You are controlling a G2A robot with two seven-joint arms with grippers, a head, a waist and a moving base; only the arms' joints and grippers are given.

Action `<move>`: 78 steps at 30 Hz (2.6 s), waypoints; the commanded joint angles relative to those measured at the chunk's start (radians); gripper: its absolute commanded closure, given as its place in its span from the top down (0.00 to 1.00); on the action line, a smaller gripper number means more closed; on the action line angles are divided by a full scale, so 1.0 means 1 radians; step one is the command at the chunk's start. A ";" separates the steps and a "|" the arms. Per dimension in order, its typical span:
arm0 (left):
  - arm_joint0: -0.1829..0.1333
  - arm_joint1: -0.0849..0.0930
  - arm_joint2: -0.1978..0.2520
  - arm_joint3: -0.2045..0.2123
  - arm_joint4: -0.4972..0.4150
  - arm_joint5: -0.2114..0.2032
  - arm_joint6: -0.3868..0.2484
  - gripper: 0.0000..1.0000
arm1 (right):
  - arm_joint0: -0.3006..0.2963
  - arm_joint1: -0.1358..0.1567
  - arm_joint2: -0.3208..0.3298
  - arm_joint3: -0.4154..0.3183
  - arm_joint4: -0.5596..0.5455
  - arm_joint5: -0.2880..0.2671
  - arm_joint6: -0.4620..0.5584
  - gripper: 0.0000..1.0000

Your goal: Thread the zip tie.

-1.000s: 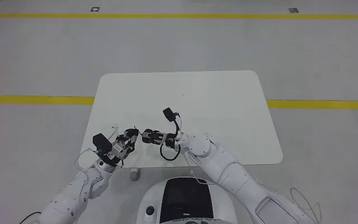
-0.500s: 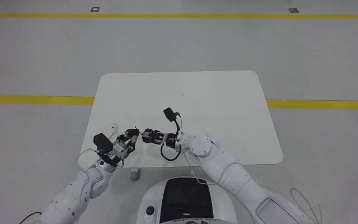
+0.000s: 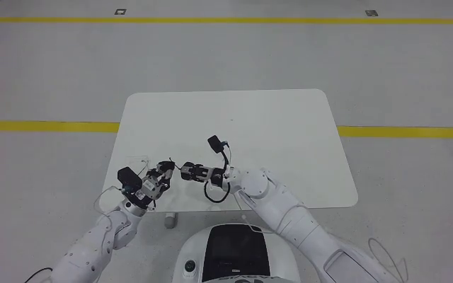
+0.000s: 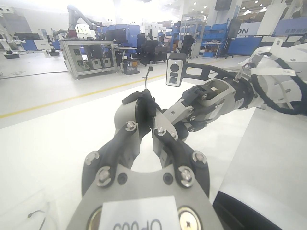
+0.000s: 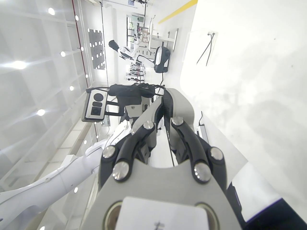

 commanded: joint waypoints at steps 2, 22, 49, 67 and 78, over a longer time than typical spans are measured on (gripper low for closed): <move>0.002 -0.002 -0.005 0.003 0.000 0.000 -0.001 0.00 | -0.002 0.001 0.003 -0.004 -0.002 0.000 0.001 0.00; 0.008 -0.017 0.003 0.002 0.021 -0.002 -0.007 0.00 | -0.005 0.001 0.001 -0.008 -0.003 -0.012 0.006 0.00; 0.001 -0.019 0.010 0.014 0.029 -0.002 -0.013 0.24 | -0.010 0.002 0.004 -0.008 -0.003 -0.018 0.000 0.00; 0.010 -0.023 -0.017 0.014 0.006 0.006 0.011 1.00 | 0.000 -0.002 0.006 0.016 0.030 -0.011 0.012 0.00; 0.007 -0.025 -0.025 0.018 -0.003 0.041 0.003 1.00 | 0.001 -0.002 0.007 0.015 0.032 -0.012 0.014 0.00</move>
